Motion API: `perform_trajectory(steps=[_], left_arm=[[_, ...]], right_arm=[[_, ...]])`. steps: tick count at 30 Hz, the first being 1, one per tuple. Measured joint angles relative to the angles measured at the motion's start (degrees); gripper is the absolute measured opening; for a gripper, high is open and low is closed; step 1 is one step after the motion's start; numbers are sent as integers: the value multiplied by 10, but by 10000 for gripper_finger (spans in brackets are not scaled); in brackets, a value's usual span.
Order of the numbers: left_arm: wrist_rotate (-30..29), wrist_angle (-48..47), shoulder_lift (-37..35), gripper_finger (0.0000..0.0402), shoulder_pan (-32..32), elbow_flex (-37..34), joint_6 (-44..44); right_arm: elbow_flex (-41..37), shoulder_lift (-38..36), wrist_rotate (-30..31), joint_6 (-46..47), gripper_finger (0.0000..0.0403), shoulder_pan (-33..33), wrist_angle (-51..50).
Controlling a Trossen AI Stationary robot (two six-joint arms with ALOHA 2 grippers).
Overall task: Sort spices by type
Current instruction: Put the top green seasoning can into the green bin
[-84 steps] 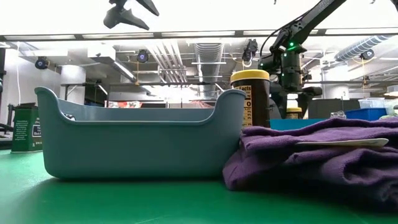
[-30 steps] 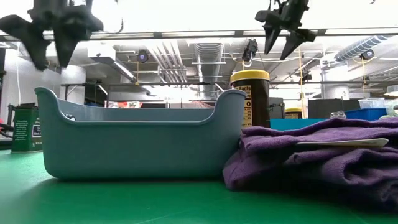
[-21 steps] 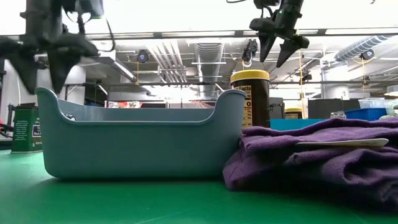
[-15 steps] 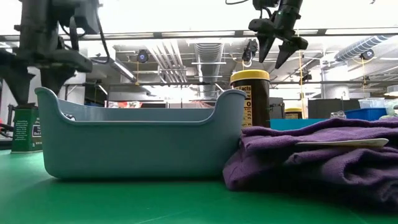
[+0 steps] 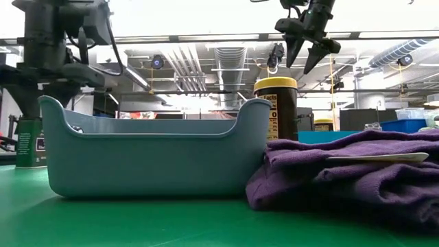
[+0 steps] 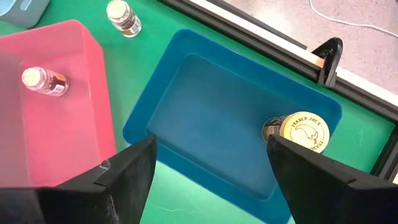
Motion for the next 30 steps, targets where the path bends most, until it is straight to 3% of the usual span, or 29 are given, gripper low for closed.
perform_trajectory(steps=[4,9,14,21,30], left_arm=[[0,2,7,125,0,1,2],[-3,7,13,142,0,0,26],[-10,9,13,113,-1,0,32],[-18,11,14,110,0,4,39],[-26,-34,13,110,3,119,87]], right_arm=[[0,0,0,0,305,0,0],[0,0,0,-2,308,0,1],[0,0,0,-4,299,0,0],[0,0,0,-4,286,0,1],[0,0,0,-5,299,0,1]])
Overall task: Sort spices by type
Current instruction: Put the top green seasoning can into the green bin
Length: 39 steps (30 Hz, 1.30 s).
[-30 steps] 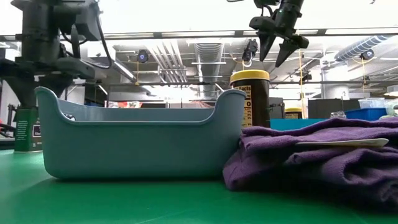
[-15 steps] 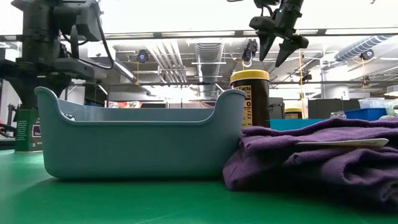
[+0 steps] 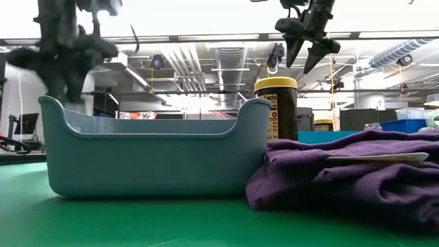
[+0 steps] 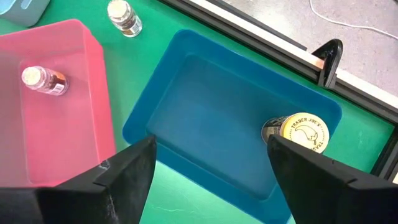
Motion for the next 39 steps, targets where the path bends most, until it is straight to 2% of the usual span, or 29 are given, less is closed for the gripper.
perform_trajectory(steps=[3,7,12,16,21,24,34,39], left_arm=[[-21,-49,0,110,28,48,26],[-45,-68,0,110,102,99,92],[-54,-63,15,110,241,148,213],[-54,-49,56,110,362,179,333],[-14,-19,132,110,482,184,448],[2,2,165,110,506,176,470],[8,44,220,110,511,172,477],[-19,48,234,110,513,171,479]], right_arm=[[0,0,0,0,303,0,0],[0,0,0,-4,300,0,8],[0,0,0,-7,291,0,15],[0,0,0,-13,288,0,15],[0,0,0,-15,295,0,15],[0,0,0,-15,301,0,15],[0,0,0,-21,293,0,16],[0,-1,0,-22,292,0,17]])
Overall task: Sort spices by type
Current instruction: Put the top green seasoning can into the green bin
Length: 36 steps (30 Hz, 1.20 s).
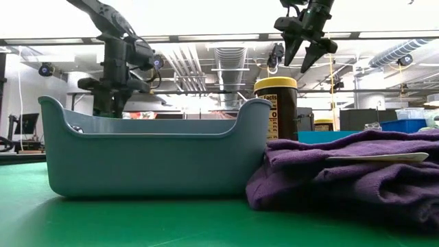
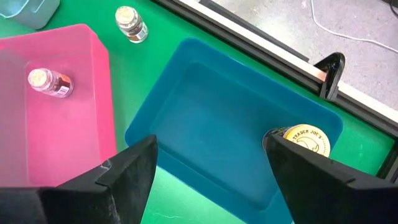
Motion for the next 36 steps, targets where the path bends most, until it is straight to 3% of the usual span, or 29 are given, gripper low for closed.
perform_trajectory(steps=[31,36], left_arm=[[-15,81,-1,114,6,-85,-50],[-20,93,-1,142,6,-85,-56]], right_arm=[[0,0,0,-10,315,0,8],[0,0,0,-10,310,0,8]])
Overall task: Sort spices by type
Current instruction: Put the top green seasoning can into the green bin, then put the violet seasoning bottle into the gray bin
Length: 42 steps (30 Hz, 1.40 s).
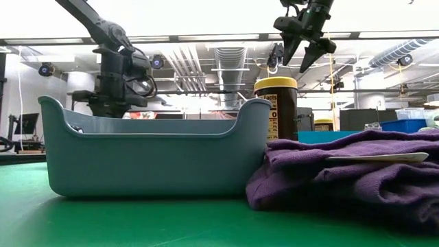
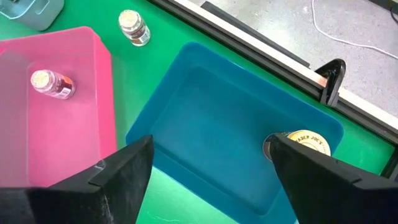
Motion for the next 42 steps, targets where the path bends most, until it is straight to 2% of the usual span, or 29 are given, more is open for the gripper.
perform_trajectory(steps=[6,11,15,21,26,29,34,38,42], left_arm=[[-1,4,0,205,0,0,1],[0,-8,-6,234,-1,0,7],[5,-17,-23,241,-2,0,12],[30,-23,-88,242,-7,0,18],[30,-20,-153,242,-50,0,0],[31,-10,-186,242,-94,0,-6],[19,22,-223,242,-160,0,-7],[13,48,-241,242,-181,0,3],[11,52,-254,242,-183,0,14]], right_arm=[[0,0,0,2,316,0,0],[0,0,0,2,324,0,0],[0,0,0,5,324,0,0],[2,-1,-5,22,310,0,0],[28,5,-22,37,297,3,5],[46,3,-69,56,288,15,-1],[77,-11,-166,93,270,76,-67],[92,-16,-181,145,256,175,-164],[94,-23,-193,242,250,294,-233]])
